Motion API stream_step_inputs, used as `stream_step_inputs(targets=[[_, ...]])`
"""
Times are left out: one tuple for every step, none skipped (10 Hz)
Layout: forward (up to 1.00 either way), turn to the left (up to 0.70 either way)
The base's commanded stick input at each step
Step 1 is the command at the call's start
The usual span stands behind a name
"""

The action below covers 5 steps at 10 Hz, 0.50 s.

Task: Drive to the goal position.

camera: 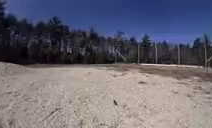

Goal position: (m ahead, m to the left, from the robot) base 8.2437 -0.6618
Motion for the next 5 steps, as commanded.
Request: stream_step_inputs(targets=[[0.70, 0.00], [0.70, 0.00], [0.70, 0.00], [0.70, 0.00], [0.70, 0.00]])
